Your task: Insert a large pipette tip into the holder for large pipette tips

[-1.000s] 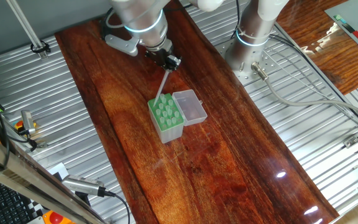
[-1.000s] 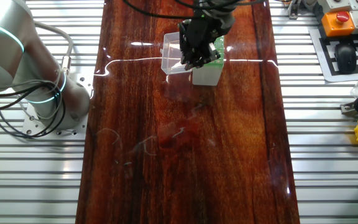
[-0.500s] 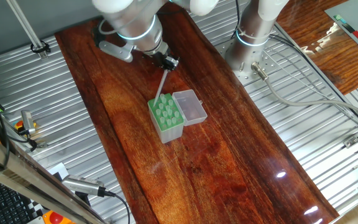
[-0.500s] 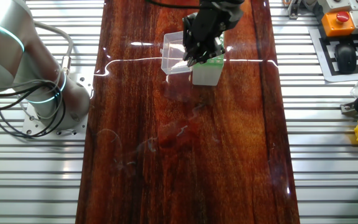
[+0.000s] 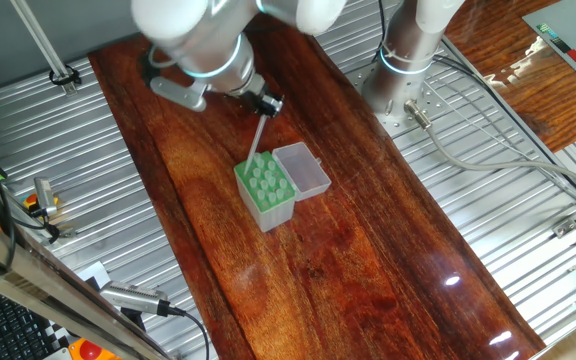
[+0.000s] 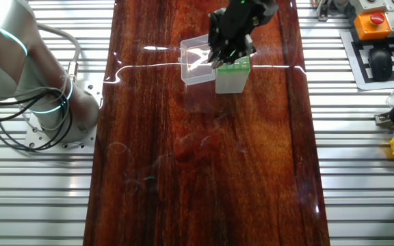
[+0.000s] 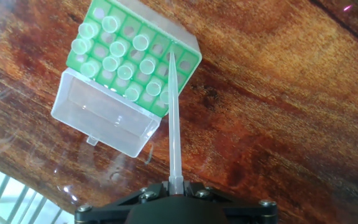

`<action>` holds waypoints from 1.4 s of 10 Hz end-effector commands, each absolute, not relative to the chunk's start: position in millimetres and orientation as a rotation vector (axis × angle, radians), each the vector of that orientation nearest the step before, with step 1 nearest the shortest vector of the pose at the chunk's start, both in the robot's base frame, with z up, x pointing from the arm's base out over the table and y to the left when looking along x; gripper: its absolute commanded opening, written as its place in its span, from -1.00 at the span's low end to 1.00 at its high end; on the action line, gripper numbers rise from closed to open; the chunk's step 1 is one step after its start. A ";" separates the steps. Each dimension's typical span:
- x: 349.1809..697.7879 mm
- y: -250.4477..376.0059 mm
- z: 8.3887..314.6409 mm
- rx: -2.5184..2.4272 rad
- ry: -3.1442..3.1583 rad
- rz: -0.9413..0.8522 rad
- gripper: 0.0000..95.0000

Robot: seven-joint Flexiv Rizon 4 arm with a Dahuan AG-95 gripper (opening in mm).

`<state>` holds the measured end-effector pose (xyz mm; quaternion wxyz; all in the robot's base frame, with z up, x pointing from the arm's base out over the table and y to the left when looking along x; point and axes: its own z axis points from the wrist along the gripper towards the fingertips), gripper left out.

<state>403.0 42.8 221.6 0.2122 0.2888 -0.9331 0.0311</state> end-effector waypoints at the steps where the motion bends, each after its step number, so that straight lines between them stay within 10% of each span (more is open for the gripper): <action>1: 403.5 46.2 219.8 0.792 -2.562 0.122 -1.00; 14: 418.0 56.2 226.8 0.816 -2.437 0.194 -1.00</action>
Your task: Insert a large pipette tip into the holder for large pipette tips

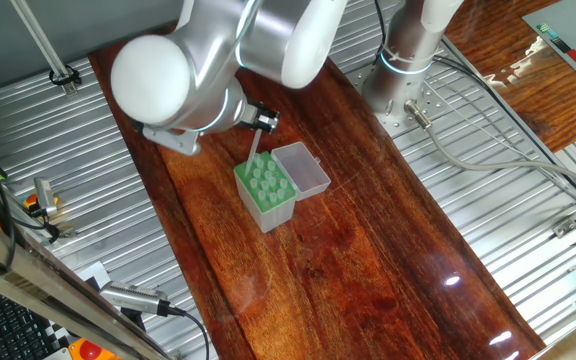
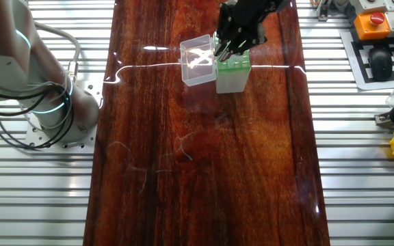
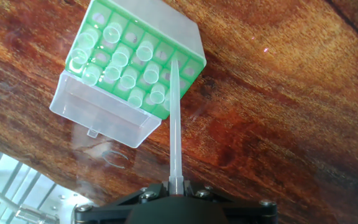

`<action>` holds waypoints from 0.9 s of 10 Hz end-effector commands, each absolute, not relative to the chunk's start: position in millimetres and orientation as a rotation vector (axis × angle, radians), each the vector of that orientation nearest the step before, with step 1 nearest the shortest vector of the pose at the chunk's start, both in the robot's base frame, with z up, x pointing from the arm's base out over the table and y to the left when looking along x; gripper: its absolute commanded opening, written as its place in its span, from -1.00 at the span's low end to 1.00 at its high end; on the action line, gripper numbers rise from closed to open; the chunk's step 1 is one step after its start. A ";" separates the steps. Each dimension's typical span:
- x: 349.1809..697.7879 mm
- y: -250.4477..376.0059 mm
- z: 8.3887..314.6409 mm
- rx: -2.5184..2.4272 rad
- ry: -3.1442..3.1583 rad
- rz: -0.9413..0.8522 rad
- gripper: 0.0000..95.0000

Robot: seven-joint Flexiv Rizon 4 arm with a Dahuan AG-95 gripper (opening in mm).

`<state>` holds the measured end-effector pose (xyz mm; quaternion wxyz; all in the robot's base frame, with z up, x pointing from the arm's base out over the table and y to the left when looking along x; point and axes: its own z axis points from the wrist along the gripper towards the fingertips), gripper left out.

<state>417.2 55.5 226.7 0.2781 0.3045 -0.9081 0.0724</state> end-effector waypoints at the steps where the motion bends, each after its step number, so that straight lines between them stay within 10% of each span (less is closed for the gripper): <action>1: 418.6 56.6 226.3 0.818 -2.435 0.193 -1.00; 9: 423.2 60.3 226.9 0.831 -2.365 0.199 -1.00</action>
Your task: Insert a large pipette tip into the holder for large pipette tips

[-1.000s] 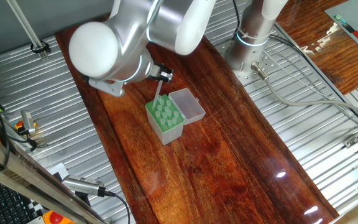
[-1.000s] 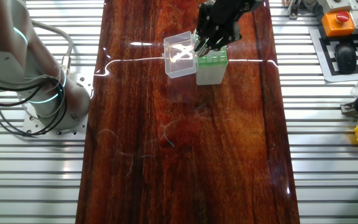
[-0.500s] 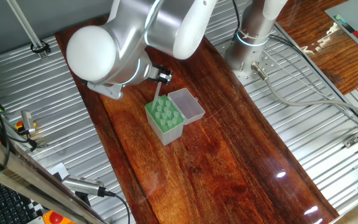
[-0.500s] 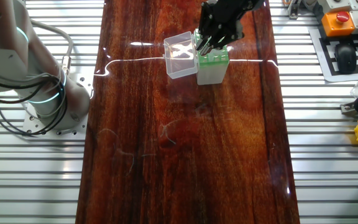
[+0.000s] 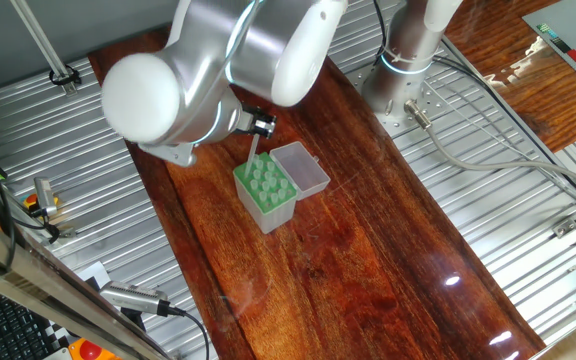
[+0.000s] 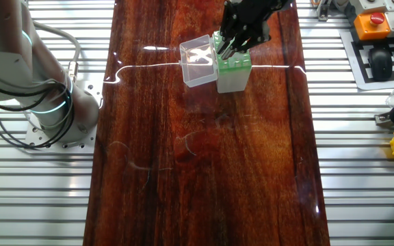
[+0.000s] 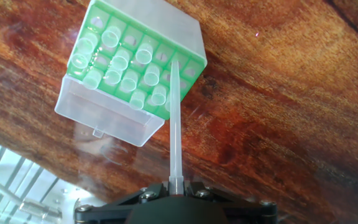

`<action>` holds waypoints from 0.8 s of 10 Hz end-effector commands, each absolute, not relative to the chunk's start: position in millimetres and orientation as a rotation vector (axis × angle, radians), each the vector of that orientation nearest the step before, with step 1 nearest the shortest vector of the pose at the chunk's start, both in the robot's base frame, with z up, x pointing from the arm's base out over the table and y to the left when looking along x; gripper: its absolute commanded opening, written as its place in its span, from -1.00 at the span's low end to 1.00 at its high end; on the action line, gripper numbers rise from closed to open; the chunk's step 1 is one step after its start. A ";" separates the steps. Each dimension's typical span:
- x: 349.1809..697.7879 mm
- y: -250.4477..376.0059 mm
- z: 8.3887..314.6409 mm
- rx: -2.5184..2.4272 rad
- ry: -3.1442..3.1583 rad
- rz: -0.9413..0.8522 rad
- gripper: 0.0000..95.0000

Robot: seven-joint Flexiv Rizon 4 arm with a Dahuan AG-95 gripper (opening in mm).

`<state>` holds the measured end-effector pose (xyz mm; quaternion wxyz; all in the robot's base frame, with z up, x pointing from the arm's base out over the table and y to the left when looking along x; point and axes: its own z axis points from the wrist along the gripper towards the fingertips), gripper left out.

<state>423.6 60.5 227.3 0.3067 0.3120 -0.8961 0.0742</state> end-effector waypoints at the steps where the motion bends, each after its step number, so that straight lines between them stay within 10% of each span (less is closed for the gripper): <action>1: 423.3 60.5 226.7 0.837 -2.352 0.205 -1.00; 8: 431.0 65.9 225.7 0.853 -2.307 0.246 -1.00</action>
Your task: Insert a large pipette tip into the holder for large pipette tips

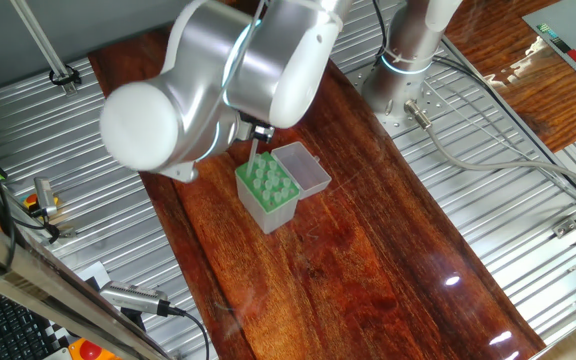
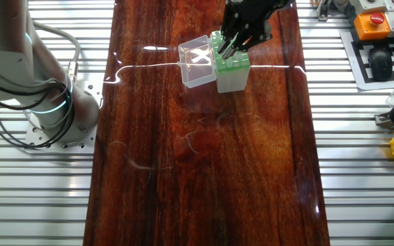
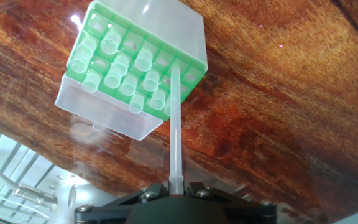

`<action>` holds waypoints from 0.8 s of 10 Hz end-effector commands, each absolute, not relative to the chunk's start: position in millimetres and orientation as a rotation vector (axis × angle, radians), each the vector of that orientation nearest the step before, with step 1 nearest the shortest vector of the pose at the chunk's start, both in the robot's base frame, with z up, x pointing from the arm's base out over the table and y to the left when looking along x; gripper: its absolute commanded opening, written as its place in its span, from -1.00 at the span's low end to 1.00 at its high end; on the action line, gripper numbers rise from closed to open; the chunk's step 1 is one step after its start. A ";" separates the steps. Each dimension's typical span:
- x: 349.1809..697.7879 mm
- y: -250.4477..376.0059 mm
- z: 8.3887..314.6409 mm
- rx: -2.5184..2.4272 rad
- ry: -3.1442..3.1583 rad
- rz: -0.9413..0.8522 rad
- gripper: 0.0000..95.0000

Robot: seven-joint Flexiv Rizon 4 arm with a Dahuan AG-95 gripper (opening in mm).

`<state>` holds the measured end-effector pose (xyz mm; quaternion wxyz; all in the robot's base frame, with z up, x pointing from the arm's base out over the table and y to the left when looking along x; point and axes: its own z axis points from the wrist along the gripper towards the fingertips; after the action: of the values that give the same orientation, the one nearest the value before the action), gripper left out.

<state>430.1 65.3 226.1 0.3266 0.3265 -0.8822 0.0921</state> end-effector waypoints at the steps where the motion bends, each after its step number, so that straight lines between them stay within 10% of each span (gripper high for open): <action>1: 432.1 66.4 225.4 0.852 -2.303 0.252 -1.00; 5: 435.2 68.1 225.1 0.850 -2.302 0.254 -1.00; 8: 435.4 68.1 225.4 0.847 -2.307 0.251 -0.20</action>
<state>435.4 68.6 225.5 0.3298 0.3229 -0.8818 0.0962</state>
